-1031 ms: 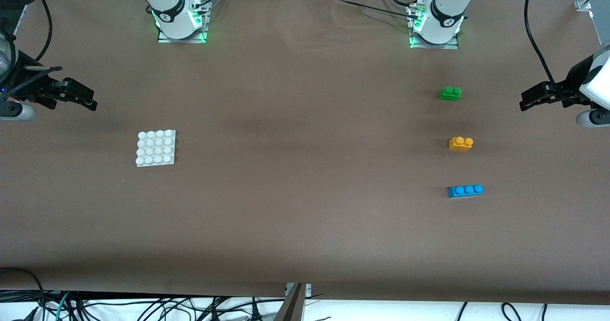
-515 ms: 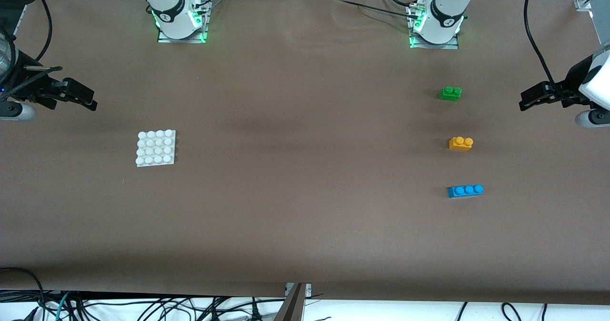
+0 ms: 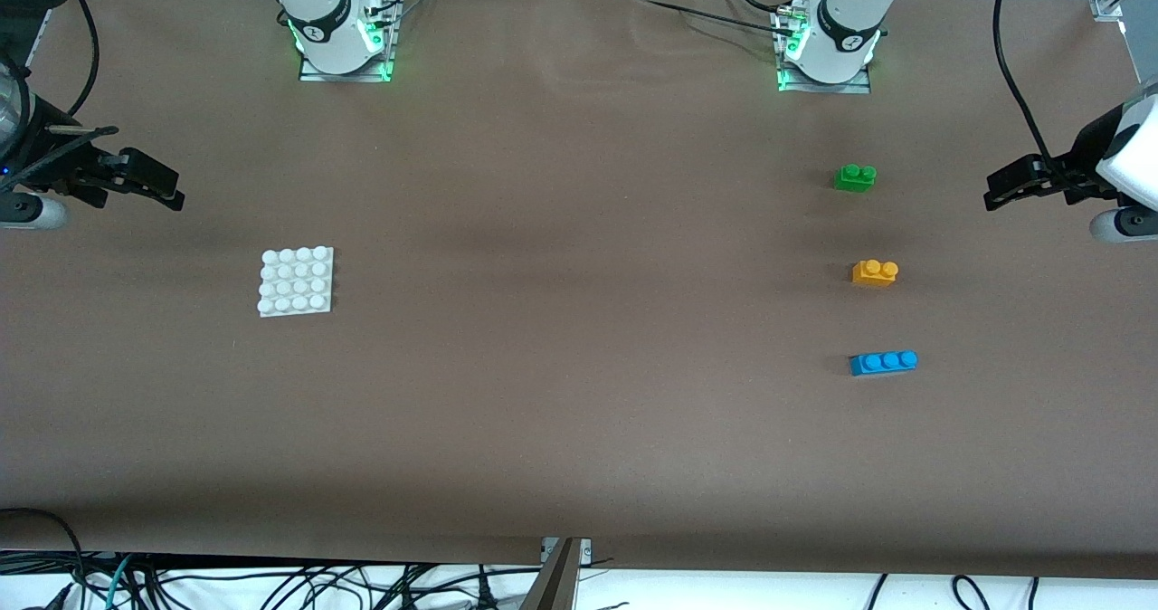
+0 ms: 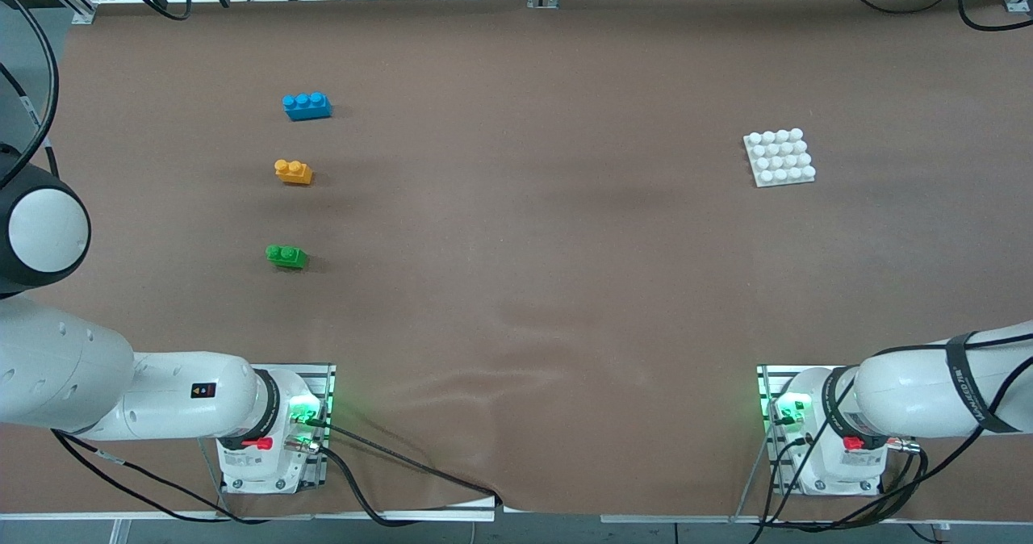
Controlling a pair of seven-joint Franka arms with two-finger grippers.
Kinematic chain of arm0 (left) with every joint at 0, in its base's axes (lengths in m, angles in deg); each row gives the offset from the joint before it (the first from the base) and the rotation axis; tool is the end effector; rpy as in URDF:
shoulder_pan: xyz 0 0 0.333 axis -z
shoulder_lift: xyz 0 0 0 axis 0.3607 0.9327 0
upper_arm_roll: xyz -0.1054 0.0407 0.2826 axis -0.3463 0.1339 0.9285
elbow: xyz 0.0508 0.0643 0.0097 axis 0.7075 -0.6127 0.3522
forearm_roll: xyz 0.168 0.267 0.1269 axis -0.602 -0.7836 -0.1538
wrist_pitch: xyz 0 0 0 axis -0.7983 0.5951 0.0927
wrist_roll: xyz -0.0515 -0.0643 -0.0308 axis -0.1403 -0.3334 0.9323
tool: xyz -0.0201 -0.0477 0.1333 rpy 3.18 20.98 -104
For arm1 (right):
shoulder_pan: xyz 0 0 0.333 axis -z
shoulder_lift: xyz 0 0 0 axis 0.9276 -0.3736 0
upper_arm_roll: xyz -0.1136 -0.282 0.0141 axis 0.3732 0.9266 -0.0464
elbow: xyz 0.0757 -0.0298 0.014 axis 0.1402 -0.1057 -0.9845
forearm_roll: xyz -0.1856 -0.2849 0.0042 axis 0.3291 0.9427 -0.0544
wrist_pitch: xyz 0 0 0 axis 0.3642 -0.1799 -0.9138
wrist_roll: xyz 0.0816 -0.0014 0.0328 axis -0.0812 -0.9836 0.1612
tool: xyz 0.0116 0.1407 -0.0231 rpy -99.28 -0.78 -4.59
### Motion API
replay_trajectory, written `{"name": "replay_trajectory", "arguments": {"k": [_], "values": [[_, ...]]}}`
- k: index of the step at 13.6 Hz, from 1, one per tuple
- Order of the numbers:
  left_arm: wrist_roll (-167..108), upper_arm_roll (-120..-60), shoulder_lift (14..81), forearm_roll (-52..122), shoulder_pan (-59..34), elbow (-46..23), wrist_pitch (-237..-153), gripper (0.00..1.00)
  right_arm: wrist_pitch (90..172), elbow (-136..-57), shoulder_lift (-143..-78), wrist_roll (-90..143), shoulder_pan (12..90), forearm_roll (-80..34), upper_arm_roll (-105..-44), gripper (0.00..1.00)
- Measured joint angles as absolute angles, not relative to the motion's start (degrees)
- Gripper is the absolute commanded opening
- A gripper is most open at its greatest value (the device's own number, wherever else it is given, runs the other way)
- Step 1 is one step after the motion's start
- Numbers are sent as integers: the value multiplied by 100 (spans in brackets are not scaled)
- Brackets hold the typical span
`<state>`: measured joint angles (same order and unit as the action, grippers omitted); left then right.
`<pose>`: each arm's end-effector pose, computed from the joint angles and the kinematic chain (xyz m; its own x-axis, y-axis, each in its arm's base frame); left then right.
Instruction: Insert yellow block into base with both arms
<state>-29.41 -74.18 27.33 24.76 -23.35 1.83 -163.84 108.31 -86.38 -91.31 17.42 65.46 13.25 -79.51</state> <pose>0.5161 0.0014 0.5509 0.9894 0.1050 -0.1003 0.1021 -0.9942 -0.0332 0.5237 0.0196 0.5519 0.9993 -0.0375 -0.0091 -0.0376 -0.9992 -0.0143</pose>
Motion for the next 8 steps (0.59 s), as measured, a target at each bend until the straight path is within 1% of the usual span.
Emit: {"name": "replay_trajectory", "arguments": {"k": [4, 8], "values": [[-2941, -7429, 2732, 2476, -2333, 183, -16384, 100, 10821, -8647, -9189, 1741, 6555, 1353, -7950, 100], [-2941, -7429, 2732, 2476, -2333, 183, -16384, 100, 10816, -8696, -9427, 1741, 6560, 1543, -7948, 100]]}}
